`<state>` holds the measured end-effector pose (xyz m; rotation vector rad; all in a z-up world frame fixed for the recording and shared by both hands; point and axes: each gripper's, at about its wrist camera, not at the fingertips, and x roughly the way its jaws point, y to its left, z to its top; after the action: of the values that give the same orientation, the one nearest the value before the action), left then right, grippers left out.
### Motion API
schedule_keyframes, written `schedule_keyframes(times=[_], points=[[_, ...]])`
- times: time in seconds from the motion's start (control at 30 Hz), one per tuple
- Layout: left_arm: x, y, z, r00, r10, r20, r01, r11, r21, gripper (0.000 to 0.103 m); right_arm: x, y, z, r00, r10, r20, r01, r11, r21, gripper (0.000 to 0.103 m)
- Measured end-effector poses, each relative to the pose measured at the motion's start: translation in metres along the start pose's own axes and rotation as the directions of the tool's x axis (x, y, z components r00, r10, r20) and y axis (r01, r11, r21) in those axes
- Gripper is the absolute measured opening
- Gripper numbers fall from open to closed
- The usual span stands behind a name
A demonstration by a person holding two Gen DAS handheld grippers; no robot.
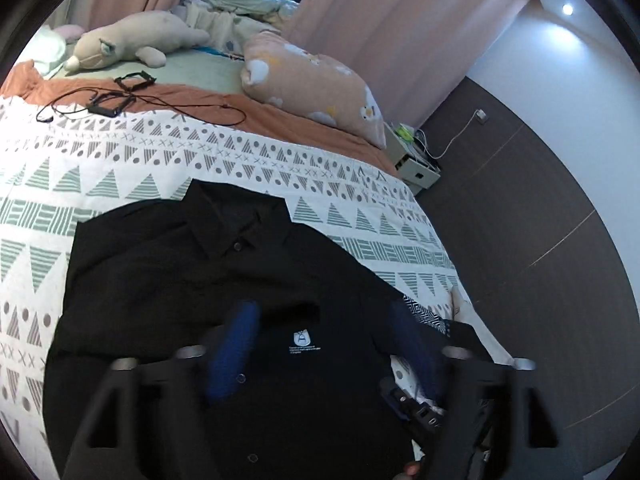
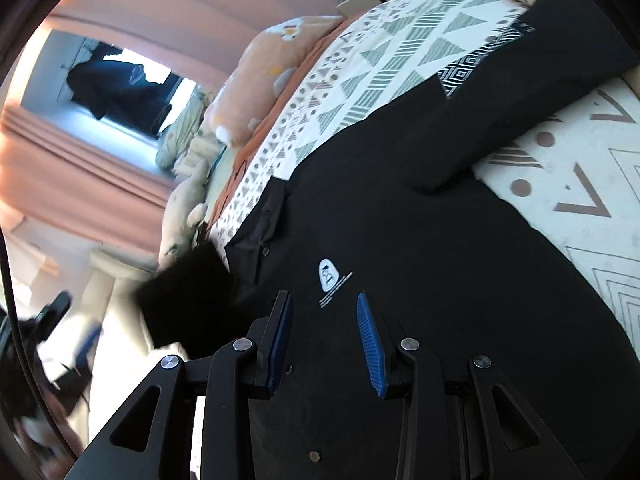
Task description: Fold large clothes
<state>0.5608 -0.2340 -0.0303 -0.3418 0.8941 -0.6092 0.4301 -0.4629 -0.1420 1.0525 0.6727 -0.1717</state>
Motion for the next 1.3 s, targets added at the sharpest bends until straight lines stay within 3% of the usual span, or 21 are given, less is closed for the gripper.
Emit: schedule_keyframes(times=[0.13, 0.3, 0.4, 0.43, 0.47, 0.53, 0.7, 0.83, 0.97, 1.1, 1.2, 1.3], points=[[-0.023, 0.018, -0.025, 0.998, 0.013, 0.059, -0.014, 1.000, 0.006, 0.089, -0.001, 0.006, 0.000, 1.000, -0.014, 0.004, 0.014, 0.999, -0.033, 0.034], [-0.050, 0.061, -0.056, 0.978, 0.167, 0.125, -0.159, 0.985, -0.072, 0.089, 0.006, 0.029, -0.011, 0.999, -0.038, -0.003, 0.037, 0.993, -0.110, 0.034], [-0.066, 0.081, -0.071, 0.965, 0.203, 0.169, -0.192, 0.978, -0.081, 0.089, 0.018, 0.053, -0.021, 0.999, -0.047, -0.027, 0.041, 0.978, -0.203, 0.035], [-0.070, 0.091, -0.074, 0.960, 0.214, 0.178, -0.199, 0.975, -0.100, 0.089, 0.023, 0.061, -0.025, 0.998, -0.053, -0.031, 0.045, 0.972, -0.232, 0.044], [-0.073, 0.101, -0.078, 0.958, 0.220, 0.186, -0.199, 0.972, -0.125, 0.089, 0.028, 0.068, -0.029, 0.997, -0.067, -0.034, 0.056, 0.964, -0.261, 0.060], [-0.077, 0.121, -0.078, 0.953, 0.241, 0.183, -0.210, 0.962, -0.172, 0.089, 0.036, 0.080, -0.037, 0.996, -0.088, -0.030, 0.074, 0.947, -0.311, 0.070], [-0.091, 0.158, -0.082, 0.931, 0.310, 0.192, -0.266, 0.937, -0.224, 0.089, 0.061, 0.106, -0.060, 0.986, -0.163, -0.035, 0.132, 0.891, -0.433, 0.070], [-0.093, 0.183, -0.092, 0.933, 0.326, 0.151, -0.281, 0.923, -0.263, 0.089, 0.088, 0.124, -0.078, 0.965, -0.263, -0.013, 0.211, 0.803, -0.558, 0.070], [-0.100, 0.205, -0.099, 0.923, 0.360, 0.138, -0.312, 0.908, -0.280, 0.089, 0.116, 0.132, -0.098, 0.930, -0.367, 0.010, 0.289, 0.712, -0.640, 0.070], [-0.116, 0.233, -0.103, 0.919, 0.372, 0.129, -0.319, 0.895, -0.311, 0.089, 0.143, 0.139, -0.114, 0.910, -0.414, -0.016, 0.288, 0.660, -0.694, 0.070], [-0.134, 0.259, -0.106, 0.910, 0.391, 0.137, -0.316, 0.868, -0.382, 0.089, 0.157, 0.147, -0.123, 0.885, -0.465, 0.013, 0.308, 0.567, -0.764, 0.070], [-0.148, 0.278, -0.109, 0.921, 0.355, 0.158, -0.247, 0.849, -0.466, 0.089, 0.166, 0.149, -0.128, 0.867, -0.498, 0.015, 0.294, 0.489, -0.821, 0.070]])
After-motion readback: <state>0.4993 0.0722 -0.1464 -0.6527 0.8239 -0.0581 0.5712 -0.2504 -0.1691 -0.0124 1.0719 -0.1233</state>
